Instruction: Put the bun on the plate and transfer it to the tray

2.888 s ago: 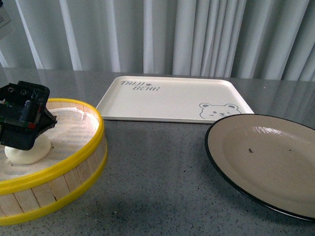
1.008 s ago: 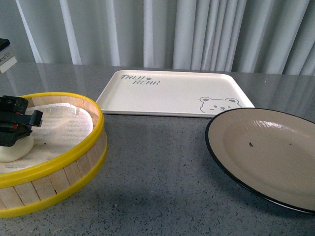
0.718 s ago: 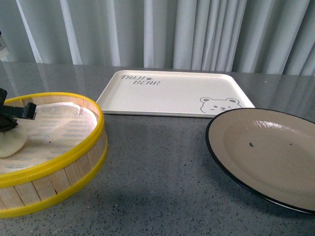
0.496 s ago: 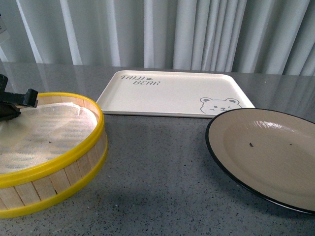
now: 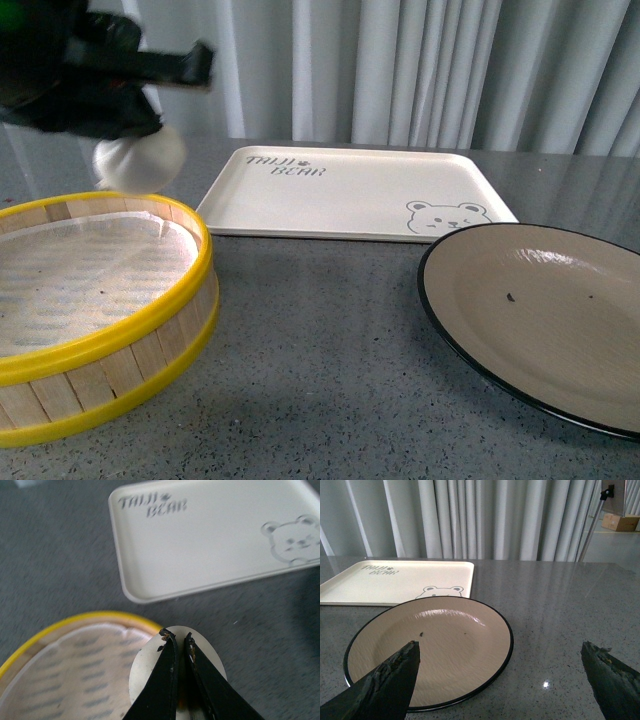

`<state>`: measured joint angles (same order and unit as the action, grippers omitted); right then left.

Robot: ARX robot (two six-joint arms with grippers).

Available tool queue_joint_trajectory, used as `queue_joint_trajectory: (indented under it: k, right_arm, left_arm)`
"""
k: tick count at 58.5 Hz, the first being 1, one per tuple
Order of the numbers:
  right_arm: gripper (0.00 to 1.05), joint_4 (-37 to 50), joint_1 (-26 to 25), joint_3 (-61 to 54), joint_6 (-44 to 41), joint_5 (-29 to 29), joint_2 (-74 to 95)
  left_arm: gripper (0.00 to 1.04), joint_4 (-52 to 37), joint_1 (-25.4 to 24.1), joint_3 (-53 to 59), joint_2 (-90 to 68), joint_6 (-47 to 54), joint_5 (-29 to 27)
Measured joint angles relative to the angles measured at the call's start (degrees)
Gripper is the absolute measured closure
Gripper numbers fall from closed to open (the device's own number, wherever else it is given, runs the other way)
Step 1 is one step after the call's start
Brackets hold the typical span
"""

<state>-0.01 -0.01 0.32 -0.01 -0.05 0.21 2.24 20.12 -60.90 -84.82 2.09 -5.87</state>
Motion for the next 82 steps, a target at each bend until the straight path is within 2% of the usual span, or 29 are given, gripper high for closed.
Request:
queue_joint_trajectory:
  k: [15, 26, 38, 63, 82]
  right_arm:
    - [0.08, 0.00, 0.00, 0.00, 0.00, 0.00, 0.00]
    - [0.08, 0.00, 0.00, 0.00, 0.00, 0.02, 0.00]
    - [0.08, 0.00, 0.00, 0.00, 0.00, 0.00, 0.00]
    - [0.08, 0.00, 0.00, 0.00, 0.02, 0.02, 0.00]
    - [0.08, 0.00, 0.00, 0.00, 0.00, 0.00, 0.00]
  left_arm:
    - [1.01, -1.14, 10.95, -10.93, -9.01, 1.84, -1.09]
    - [1.01, -1.86, 18.51, -17.92, -15.37, 4.90, 0.11]
    - [1.01, -0.17, 23.98, -24.48, -22.56, 8.76, 1.97]
    - [1.01, 4.39, 26.47, -34.77, -33.88, 13.16, 2.40]
    - [1.01, 8.61, 26.86, -35.65, -36.50, 16.57, 2.56]
